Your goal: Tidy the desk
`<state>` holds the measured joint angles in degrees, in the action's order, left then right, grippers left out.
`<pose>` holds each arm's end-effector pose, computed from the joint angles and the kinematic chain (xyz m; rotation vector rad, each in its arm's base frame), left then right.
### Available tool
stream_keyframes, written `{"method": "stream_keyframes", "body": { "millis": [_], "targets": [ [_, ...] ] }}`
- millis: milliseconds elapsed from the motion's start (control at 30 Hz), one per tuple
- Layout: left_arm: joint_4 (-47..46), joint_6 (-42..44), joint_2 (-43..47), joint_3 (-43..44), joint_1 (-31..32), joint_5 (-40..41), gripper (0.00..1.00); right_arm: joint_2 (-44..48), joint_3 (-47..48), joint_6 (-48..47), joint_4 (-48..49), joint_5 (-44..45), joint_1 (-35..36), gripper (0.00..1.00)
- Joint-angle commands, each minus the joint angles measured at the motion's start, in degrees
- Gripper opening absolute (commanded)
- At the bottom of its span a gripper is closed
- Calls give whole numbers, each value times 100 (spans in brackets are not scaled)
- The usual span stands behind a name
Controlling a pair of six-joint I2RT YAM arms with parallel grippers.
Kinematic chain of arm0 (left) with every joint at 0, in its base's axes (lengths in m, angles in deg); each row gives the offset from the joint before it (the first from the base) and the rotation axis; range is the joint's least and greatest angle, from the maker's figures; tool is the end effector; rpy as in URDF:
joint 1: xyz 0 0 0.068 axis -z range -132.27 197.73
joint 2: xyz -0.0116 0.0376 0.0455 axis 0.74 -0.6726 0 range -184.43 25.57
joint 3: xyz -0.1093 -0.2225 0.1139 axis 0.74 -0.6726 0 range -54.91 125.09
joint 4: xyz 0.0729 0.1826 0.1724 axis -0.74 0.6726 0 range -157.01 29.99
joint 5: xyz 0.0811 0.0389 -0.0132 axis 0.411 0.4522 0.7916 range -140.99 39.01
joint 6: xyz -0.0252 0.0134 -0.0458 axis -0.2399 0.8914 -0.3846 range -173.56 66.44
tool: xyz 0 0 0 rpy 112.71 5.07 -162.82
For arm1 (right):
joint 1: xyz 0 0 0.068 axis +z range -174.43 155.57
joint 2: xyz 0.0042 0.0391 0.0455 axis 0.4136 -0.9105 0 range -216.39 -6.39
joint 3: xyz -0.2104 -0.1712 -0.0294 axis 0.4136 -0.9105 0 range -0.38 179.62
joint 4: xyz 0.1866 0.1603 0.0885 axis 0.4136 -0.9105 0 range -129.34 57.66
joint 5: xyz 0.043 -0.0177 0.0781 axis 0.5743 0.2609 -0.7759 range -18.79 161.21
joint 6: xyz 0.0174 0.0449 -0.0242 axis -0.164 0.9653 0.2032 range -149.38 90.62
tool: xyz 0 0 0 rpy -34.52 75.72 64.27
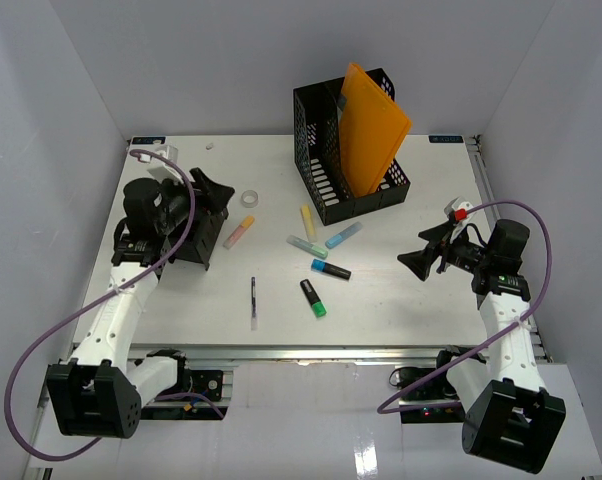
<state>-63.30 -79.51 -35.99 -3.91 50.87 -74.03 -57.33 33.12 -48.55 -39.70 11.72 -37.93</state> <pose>0.2485 -0.0275 0.3334 -0.0781 1.8580 -0.7211 0.1908 -0.0144 0.2638 -0.7126 1.6862 0.6334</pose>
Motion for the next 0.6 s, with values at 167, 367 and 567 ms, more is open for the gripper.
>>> {"method": "stream_keyframes", "body": {
  "millis": [167, 367, 567],
  "targets": [
    [2806, 160, -92, -523, 995, 120, 87, -118, -1, 249, 174, 186, -21, 96],
    [2839, 69, -567, -638, 1653, 1142, 86, -214, 13, 211, 118, 250, -13, 95],
    [2852, -114, -1453, -476, 2235, 1878, 69, -258, 25, 204, 120, 296, -4, 95]
  ]
}}
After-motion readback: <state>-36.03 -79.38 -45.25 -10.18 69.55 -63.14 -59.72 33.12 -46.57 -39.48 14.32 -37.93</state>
